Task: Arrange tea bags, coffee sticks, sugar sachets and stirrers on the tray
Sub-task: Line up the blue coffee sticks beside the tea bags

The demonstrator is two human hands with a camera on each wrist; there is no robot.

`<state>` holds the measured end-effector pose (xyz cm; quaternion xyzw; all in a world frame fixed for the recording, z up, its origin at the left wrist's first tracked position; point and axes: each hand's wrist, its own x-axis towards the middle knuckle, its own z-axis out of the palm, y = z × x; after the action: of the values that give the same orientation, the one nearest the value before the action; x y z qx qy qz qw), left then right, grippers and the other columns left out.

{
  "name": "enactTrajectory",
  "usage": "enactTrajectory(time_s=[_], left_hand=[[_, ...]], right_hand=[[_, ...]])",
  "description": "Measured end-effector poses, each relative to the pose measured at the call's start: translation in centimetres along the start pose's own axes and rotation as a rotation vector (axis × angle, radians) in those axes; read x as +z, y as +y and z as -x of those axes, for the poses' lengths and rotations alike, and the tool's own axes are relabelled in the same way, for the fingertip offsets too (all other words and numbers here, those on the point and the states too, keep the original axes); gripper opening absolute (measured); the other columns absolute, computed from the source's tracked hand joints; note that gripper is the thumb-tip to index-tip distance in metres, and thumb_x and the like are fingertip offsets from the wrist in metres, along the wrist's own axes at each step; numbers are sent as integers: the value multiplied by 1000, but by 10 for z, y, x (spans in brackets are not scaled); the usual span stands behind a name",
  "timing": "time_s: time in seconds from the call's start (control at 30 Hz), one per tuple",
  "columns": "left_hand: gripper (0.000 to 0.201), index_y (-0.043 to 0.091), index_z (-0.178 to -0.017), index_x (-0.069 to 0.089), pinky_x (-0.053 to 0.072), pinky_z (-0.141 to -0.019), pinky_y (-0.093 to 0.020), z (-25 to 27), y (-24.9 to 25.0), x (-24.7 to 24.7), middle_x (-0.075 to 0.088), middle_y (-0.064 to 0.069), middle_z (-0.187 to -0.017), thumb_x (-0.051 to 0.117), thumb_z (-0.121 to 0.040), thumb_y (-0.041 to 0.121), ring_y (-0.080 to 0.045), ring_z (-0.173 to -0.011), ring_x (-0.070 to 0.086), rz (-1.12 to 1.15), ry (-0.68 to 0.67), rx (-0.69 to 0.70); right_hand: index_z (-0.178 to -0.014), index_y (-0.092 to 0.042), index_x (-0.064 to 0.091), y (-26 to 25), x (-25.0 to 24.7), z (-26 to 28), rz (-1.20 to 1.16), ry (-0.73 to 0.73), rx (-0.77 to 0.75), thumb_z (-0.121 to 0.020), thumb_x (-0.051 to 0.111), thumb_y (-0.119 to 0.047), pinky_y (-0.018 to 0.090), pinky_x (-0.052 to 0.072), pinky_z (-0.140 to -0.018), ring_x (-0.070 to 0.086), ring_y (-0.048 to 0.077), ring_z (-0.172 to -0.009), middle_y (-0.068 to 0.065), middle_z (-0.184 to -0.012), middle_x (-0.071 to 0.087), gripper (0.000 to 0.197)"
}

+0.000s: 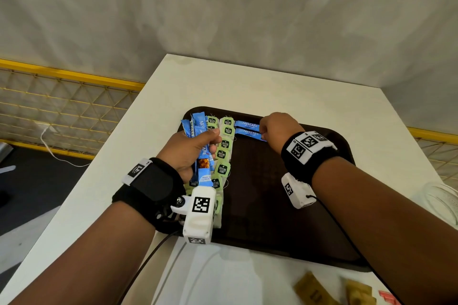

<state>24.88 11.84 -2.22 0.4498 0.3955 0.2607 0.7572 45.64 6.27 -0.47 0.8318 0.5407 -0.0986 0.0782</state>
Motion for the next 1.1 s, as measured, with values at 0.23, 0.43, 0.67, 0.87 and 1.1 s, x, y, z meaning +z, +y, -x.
enactTrajectory(time_s=[0.23,0.43,0.67,0.87,1.1], left_hand=[[20,9,-74,63,48,-46,-20,-1,0,-2,60,-1,-60,68,-87,23,-8,-46,54,4,-27,-12],[22,11,-76,60,52,-55,-25,-2,-1,2,60,1,-59,64,-90,27,-11,-53,59,6,-20,10],[19,12,-80,60,56,-67,-32,-4,3,7,61,1,-62,61,-92,27,-14,-64,65,161,97,86],[21,13,-76,60,55,-60,-28,2,5,14,61,5,-55,64,-91,28,-11,-62,65,182,165,161],[26,11,-74,60,55,-64,-32,7,12,14,63,2,-55,67,-87,32,-14,-56,63,143,202,227]], right_hand=[[-118,-10,62,-9,2,-21,83,-141,22,-89,58,-14,32,45,-89,60,28,-107,11,-117,64,29],[-110,-9,65,-11,-3,-2,-23,0,-9,-91,56,-19,29,42,-81,61,27,-102,10,-111,66,23],[-82,-6,70,-48,-19,55,-735,-142,-262,-85,67,-37,20,48,-60,64,11,-64,5,-73,70,32],[-81,-7,66,-64,-8,59,-812,-64,-238,-70,82,-31,32,49,-65,60,13,-62,5,-68,66,30],[-86,1,66,-55,-7,65,-985,-74,-227,-75,78,-12,32,52,-68,63,18,-64,9,-70,67,21]])
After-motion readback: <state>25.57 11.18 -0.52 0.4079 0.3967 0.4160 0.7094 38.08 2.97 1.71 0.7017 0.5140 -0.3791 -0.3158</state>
